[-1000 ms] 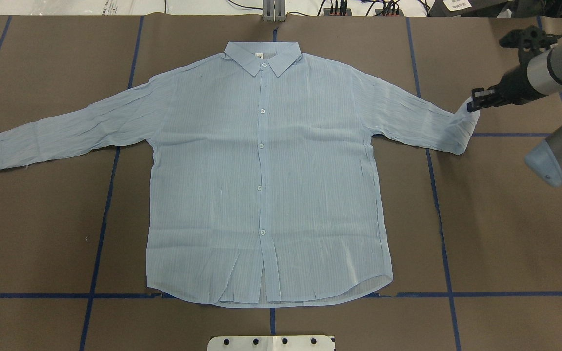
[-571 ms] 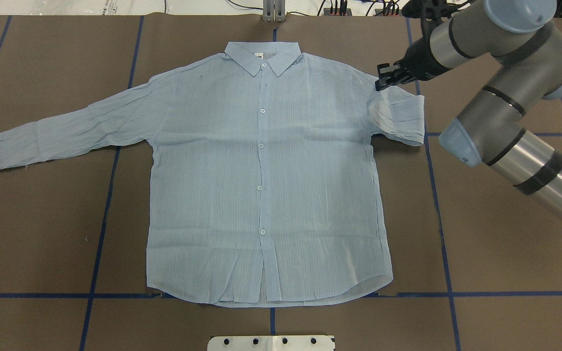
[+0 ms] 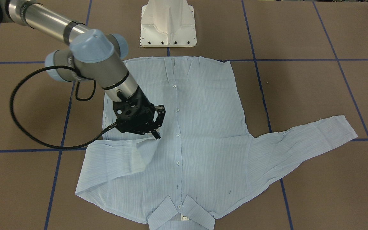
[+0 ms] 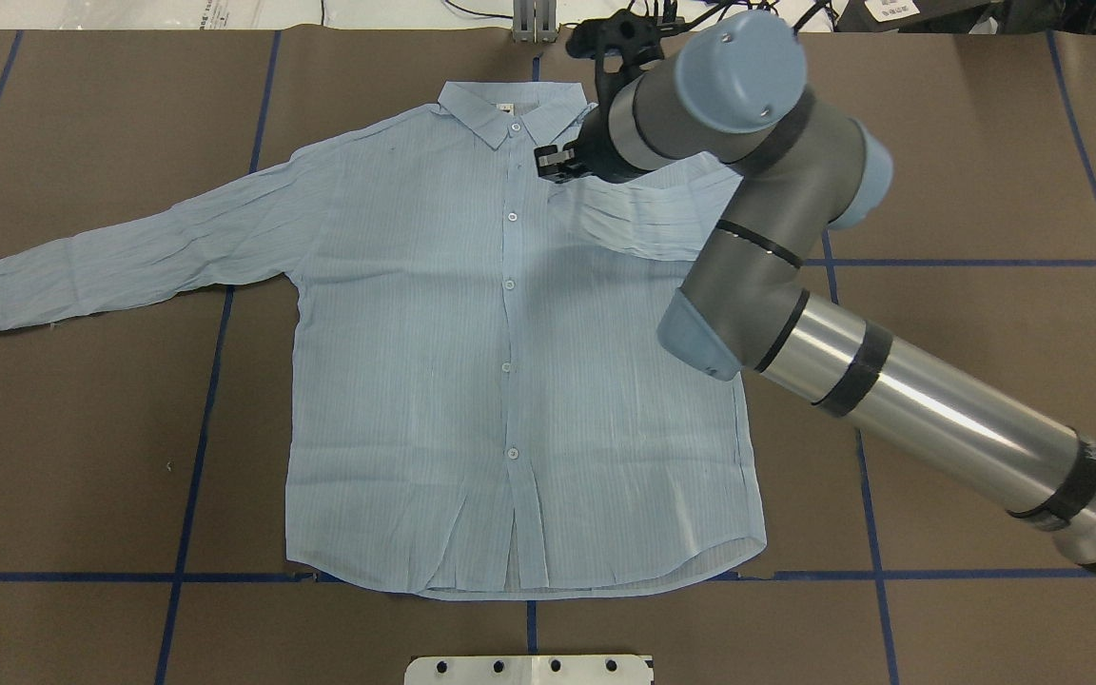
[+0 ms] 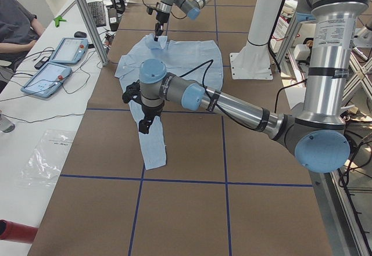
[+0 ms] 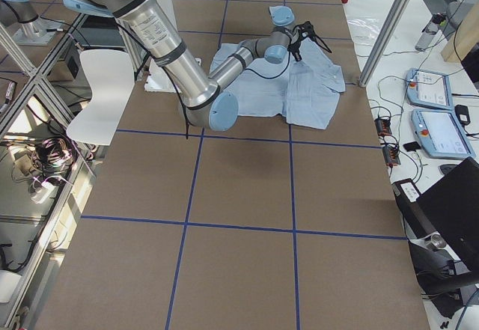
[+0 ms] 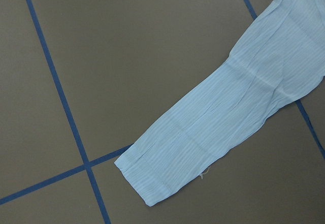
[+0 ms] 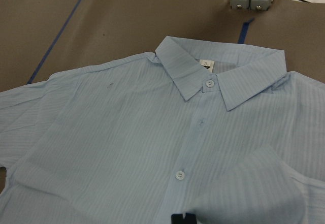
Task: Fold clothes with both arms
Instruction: 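Carry the sleeve cuff across the shirt front toward the left gripper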
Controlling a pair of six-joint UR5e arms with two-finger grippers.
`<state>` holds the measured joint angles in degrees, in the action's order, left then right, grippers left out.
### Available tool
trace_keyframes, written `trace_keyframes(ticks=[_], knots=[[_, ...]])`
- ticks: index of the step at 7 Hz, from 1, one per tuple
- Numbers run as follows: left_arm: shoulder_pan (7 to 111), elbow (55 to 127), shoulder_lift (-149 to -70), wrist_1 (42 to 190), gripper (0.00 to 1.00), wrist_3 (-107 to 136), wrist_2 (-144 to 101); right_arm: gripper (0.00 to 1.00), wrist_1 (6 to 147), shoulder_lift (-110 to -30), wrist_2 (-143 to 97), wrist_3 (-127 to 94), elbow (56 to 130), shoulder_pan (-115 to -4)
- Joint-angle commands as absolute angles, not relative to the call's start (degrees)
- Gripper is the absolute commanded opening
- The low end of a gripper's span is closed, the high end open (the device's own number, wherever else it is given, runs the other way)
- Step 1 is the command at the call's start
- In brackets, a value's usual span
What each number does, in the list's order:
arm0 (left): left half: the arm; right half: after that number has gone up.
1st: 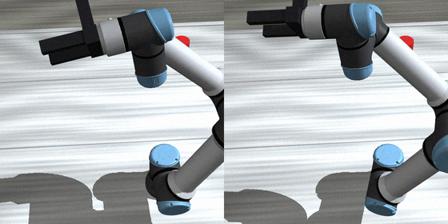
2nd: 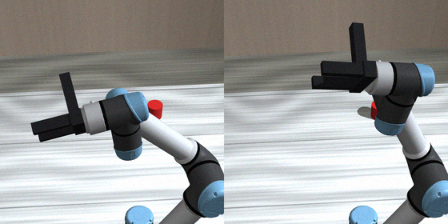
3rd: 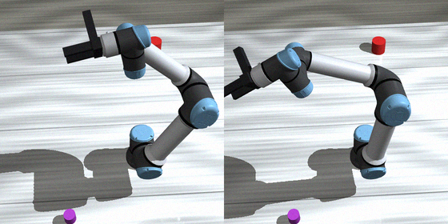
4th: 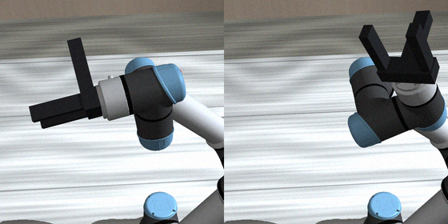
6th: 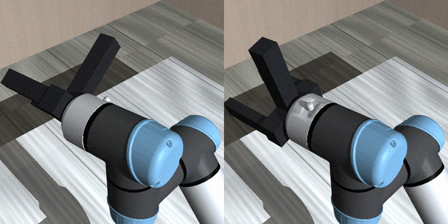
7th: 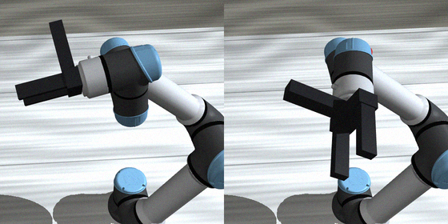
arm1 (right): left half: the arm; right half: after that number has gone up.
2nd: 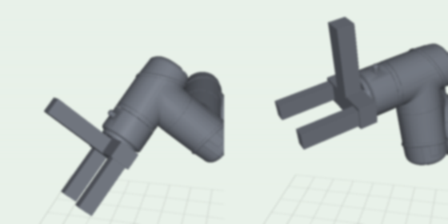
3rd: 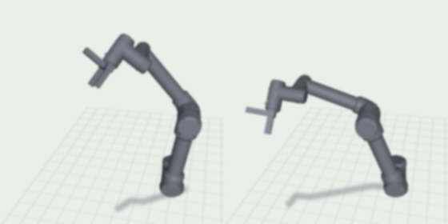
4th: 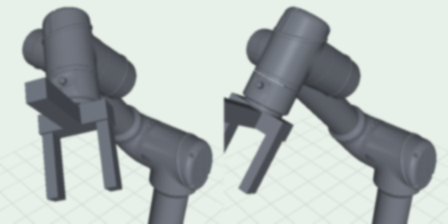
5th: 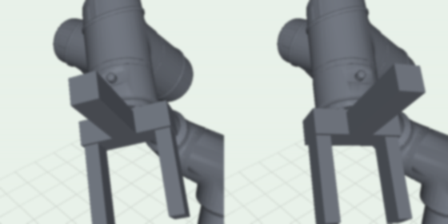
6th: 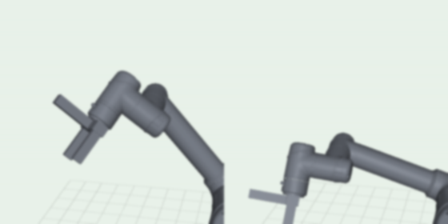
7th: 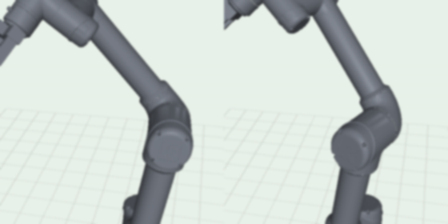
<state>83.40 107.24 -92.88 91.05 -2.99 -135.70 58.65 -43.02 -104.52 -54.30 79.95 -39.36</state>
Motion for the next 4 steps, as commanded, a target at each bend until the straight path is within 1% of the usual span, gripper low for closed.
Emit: trace_keyframes(ticks=[1, 2, 4], knots=[[83.3, 106.8, -92.9, 91.1, 1.0, -3.0, -135.7, 0.0, 58.5, -37.8, -95.2, -55.0, 75.1, -31.9], [83.3, 106.7, -92.9, 91.1, 1.0, -3.0, -135.7, 0.0, 58.6, -37.8, -93.7, -55.0, 75.0, -30.2], [83.4, 106.6, -92.9, 91.1, 1.0, -3.0, -135.7, 0.0, 58.7, -35.6, -88.2, -55.0, 71.0, -26.3]])
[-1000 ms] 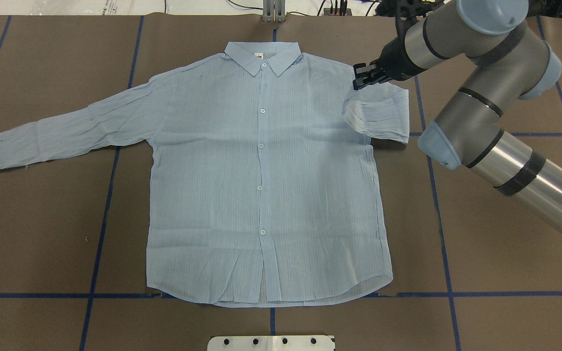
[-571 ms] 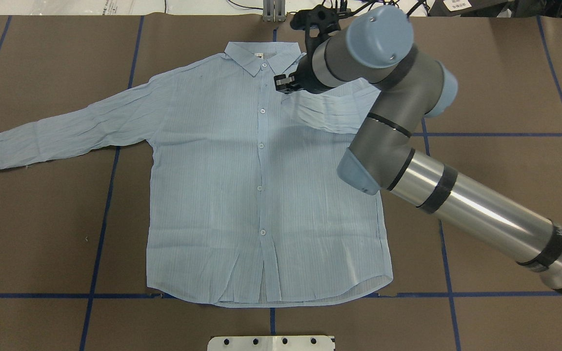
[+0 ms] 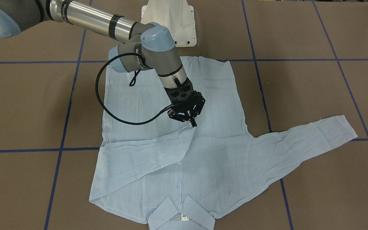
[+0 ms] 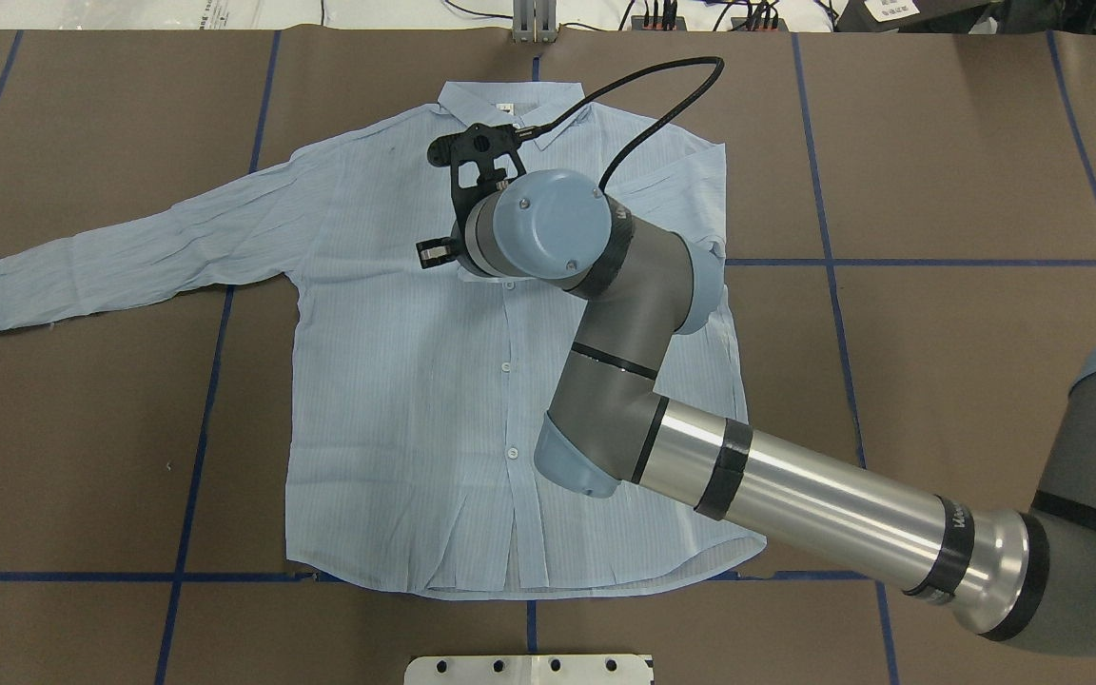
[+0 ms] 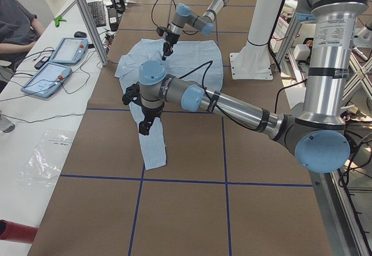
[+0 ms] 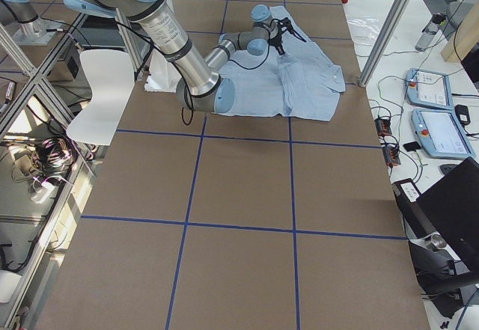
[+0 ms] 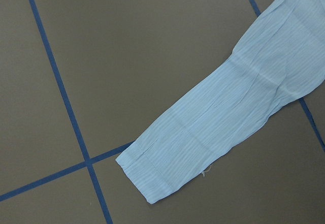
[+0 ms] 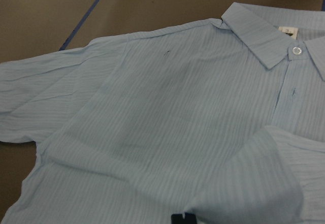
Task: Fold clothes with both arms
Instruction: 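Carry the sleeve cuff across the shirt front toward the left gripper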
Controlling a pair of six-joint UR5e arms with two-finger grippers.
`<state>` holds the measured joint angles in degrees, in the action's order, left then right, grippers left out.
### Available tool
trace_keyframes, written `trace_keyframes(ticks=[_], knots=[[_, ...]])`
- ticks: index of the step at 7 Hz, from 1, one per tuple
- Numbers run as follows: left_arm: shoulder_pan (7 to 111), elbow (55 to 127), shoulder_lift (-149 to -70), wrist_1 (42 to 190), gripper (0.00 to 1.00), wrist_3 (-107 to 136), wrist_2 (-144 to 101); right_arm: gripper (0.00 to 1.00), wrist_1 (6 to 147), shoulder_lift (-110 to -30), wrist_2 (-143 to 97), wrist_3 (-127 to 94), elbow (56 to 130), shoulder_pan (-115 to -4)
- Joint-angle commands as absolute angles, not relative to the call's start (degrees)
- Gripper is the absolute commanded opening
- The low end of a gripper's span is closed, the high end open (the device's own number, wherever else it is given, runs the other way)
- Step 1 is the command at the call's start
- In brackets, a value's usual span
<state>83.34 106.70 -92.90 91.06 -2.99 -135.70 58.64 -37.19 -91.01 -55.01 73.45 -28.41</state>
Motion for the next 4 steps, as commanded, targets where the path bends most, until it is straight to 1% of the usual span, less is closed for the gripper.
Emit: trace_keyframes(ticks=[1, 2, 3, 4], knots=[[83.3, 106.5, -92.9, 91.1, 1.0, -3.0, -135.7, 0.24, 58.9, -32.8, -88.2, -55.5, 67.9, -25.8], [83.4, 106.5, -92.8, 91.1, 1.0, -3.1, -135.7, 0.73, 59.2, -29.7, -87.8, -61.0, 64.5, -25.1], [83.3, 106.4, -92.8, 91.1, 1.0, -3.0, -135.8, 0.99, 59.4, -28.5, -86.1, -61.8, 63.5, -24.4], [83.3, 106.3, -92.8, 91.1, 1.0, -3.1, -135.8, 1.0, 62.1, -27.5, -86.0, -62.1, 63.5, -24.5]])
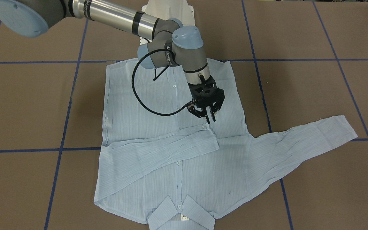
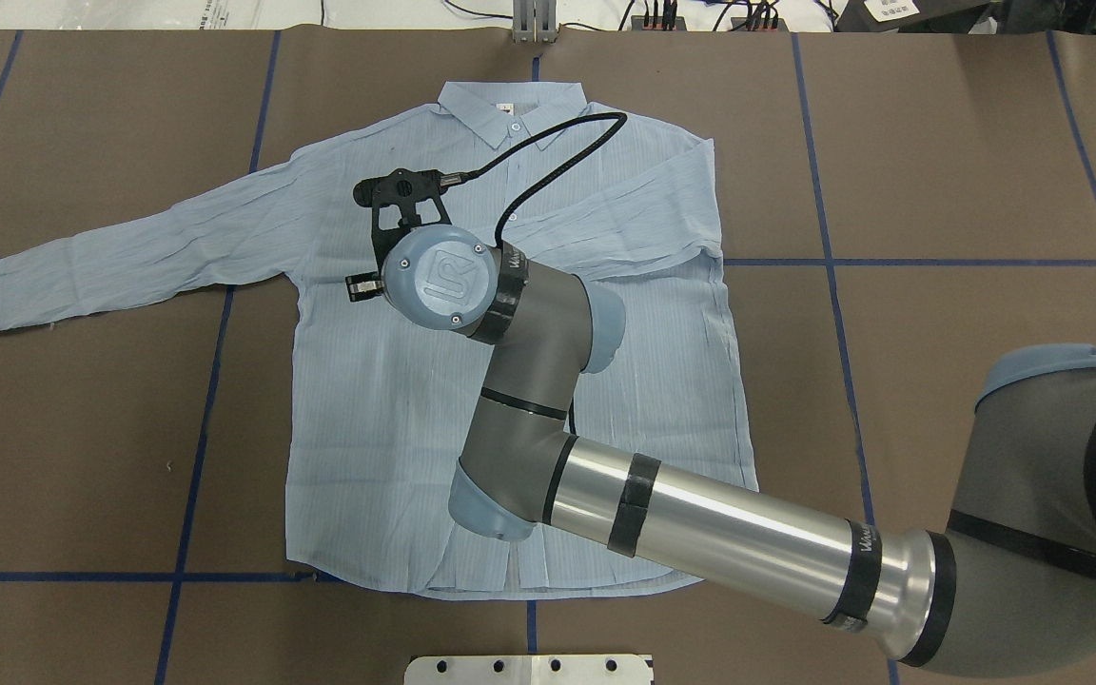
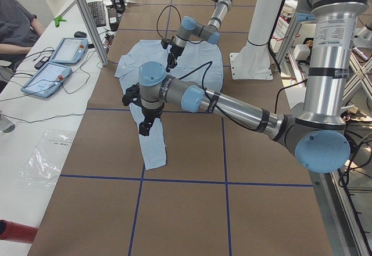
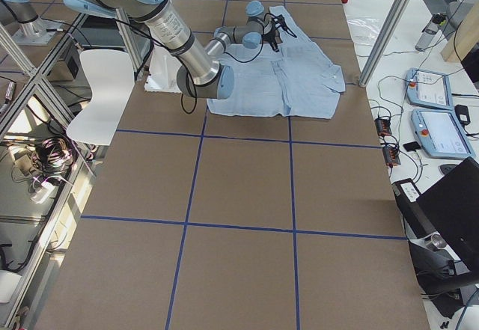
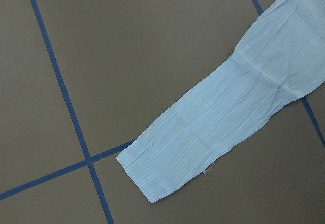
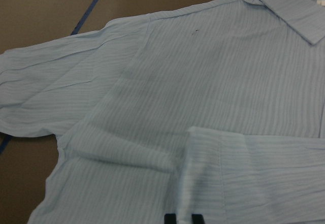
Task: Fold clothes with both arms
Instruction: 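Carry the sleeve cuff across the shirt front toward the left gripper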
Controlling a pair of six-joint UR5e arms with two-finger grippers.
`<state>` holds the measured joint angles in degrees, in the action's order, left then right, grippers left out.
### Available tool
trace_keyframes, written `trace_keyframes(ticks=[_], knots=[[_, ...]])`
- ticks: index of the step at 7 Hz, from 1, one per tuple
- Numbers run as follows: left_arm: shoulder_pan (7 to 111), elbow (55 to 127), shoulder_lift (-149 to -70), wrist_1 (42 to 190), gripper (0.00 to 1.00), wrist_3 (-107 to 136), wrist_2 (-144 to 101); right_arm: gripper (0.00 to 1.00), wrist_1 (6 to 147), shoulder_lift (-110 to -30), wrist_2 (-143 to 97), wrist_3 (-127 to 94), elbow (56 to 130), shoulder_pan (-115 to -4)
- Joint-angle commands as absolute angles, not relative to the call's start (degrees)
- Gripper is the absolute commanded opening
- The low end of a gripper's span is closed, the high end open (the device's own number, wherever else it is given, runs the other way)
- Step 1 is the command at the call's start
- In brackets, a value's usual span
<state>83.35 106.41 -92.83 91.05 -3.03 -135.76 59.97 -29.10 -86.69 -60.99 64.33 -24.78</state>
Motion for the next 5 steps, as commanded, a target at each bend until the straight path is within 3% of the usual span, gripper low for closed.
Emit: trace_keyframes(ticks=[1, 3, 5], knots=[[83.3, 106.6, -92.9, 91.1, 1.0, -3.0, -135.8, 1.0, 68.4, -25.7, -86.6, -62.2, 63.8, -24.8], [82.9, 107.1, -93.3, 95.3, 1.0, -2.8, -135.7, 1.0, 77.9, -27.1, -97.7, -62.2, 64.9, -31.8], [80.4, 102.1, -93.2, 100.2, 1.0, 0.8, -135.5, 1.0, 81.0, -35.1, -111.5, -59.3, 72.6, -42.2]])
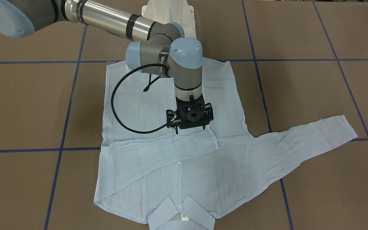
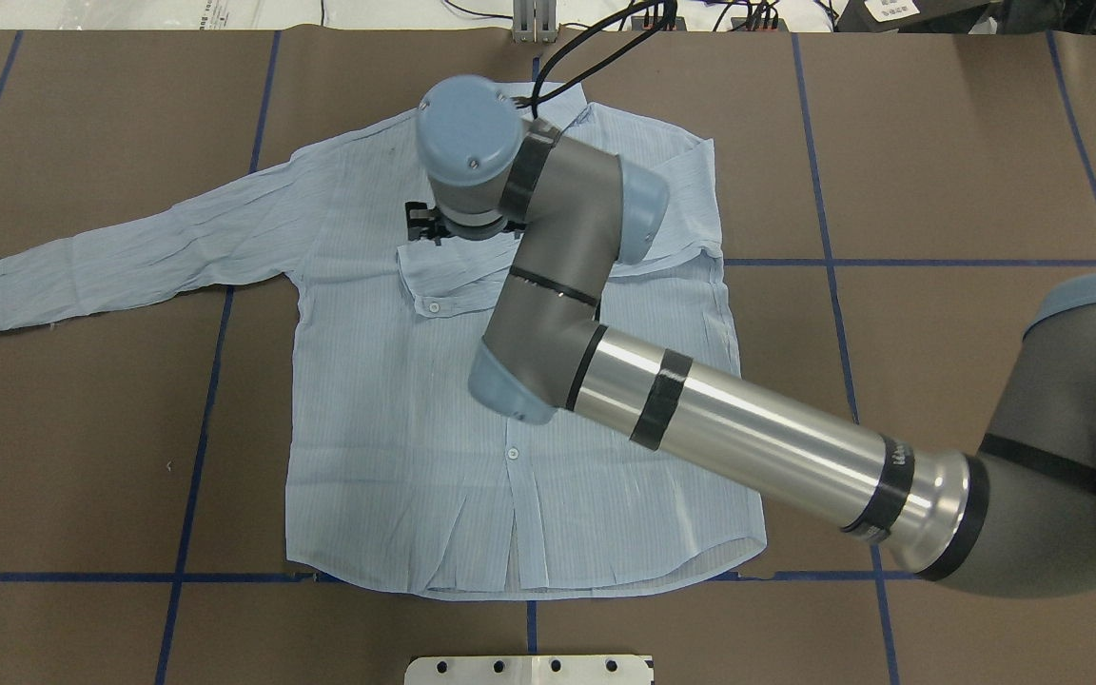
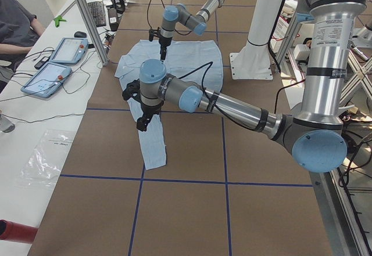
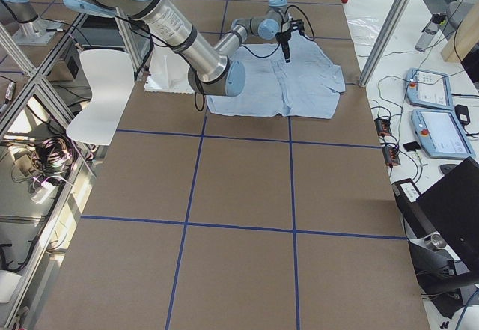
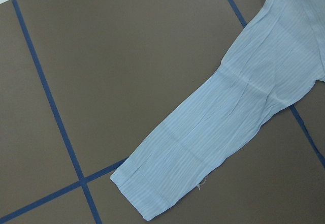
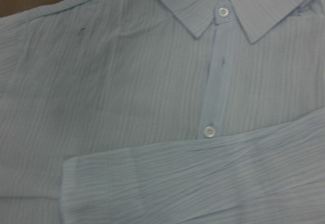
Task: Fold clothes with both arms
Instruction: 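Carry the sleeve cuff across the shirt front toward the left gripper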
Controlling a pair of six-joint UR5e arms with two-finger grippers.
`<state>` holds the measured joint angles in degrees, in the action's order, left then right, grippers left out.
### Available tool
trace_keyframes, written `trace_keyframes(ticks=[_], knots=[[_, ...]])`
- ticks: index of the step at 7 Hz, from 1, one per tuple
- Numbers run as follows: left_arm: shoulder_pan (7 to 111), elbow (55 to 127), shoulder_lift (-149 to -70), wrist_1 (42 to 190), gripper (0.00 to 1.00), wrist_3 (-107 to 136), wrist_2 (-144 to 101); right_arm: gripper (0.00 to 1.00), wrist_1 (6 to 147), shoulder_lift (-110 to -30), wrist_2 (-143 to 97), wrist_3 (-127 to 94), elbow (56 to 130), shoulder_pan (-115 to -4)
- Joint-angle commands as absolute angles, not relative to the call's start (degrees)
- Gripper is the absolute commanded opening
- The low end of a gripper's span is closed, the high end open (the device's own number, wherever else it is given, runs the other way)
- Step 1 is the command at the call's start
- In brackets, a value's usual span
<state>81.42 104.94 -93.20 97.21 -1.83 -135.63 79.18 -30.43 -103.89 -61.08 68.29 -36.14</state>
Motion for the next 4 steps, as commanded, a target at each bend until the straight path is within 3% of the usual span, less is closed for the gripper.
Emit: trace_keyframes(ticks=[1, 4], knots=[[79.7, 98.4, -92.6, 107.2, 1.0, 7.2, -135.2, 1.0, 82.0, -39.1, -115.8, -53.4, 74.8, -46.8], [75.3, 83.6, -89.8, 137.4, 0.98, 29.5, -134.0, 1.0, 85.6, -50.2, -122.5, -33.9, 79.0, -58.3]])
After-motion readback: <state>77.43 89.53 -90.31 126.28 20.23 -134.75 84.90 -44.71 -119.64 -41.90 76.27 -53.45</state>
